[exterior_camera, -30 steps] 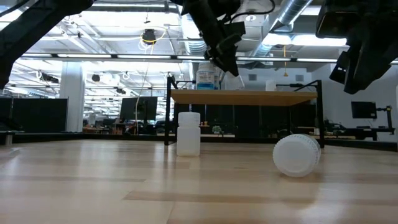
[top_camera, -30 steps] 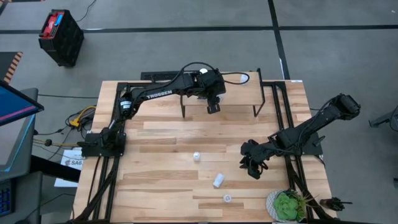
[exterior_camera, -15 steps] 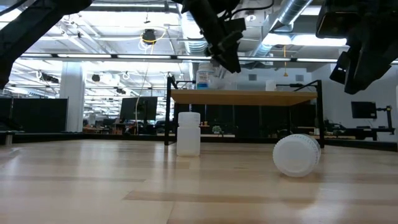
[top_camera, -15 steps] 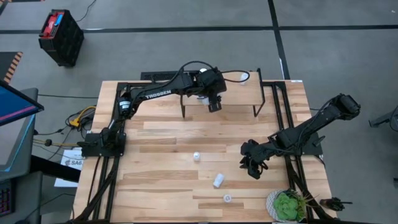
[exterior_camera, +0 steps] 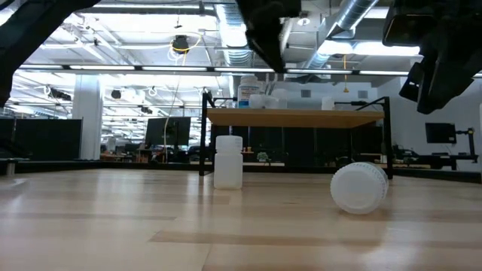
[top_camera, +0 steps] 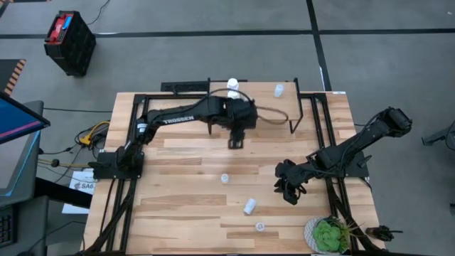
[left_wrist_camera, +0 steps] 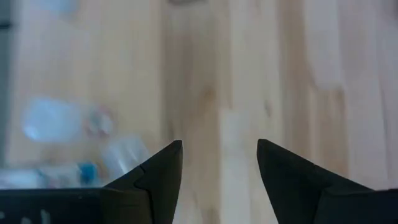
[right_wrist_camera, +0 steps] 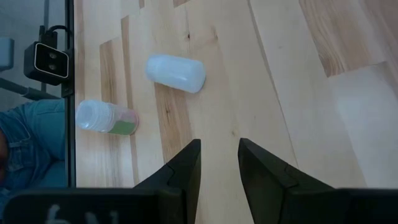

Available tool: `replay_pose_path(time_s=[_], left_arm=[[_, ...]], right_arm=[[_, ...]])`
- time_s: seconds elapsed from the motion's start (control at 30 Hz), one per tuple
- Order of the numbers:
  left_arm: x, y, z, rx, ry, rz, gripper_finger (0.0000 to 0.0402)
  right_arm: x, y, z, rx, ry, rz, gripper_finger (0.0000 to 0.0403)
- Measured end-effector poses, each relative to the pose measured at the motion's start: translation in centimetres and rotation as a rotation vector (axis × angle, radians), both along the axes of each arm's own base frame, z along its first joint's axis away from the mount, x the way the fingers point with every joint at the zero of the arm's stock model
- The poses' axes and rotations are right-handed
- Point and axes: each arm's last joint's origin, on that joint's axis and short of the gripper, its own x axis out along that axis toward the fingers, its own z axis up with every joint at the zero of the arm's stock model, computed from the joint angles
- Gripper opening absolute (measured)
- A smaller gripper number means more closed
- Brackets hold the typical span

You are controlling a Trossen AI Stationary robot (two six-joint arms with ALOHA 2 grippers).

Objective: Pick and place medicine bottles onto shelf by color
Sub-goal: Adjust the white medicine bottle on the shelf

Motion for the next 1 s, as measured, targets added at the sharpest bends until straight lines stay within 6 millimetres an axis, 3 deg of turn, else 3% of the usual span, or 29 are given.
replay_pose_path(time_s=[0.3, 0.63, 0.83, 1.0], left_arm=[[-3.0, -1.4, -0.1, -0.007, 0.296, 0.013, 0.0194], [-6.5, 0.1, 4.6, 0.026, 0.191, -0.053, 0.0194], [-9.5, 1.9, 7.6, 0.016, 0.096, 0.047, 0.0194], [-12.0, 2.2, 9.9, -0.008, 0.002, 0.136, 0.0194]], right_arm=[[0.5, -1.0, 0.1, -0.054, -0.034, -0.092, 0.0131], [2.8, -4.8, 1.5, -0.169, -0.219, -0.134, 0.0131], [4.3, -7.9, 4.6, -0.334, -0.322, -0.132, 0.0131], [4.9, -9.9, 6.5, -0.454, -0.367, -0.125, 0.0131]])
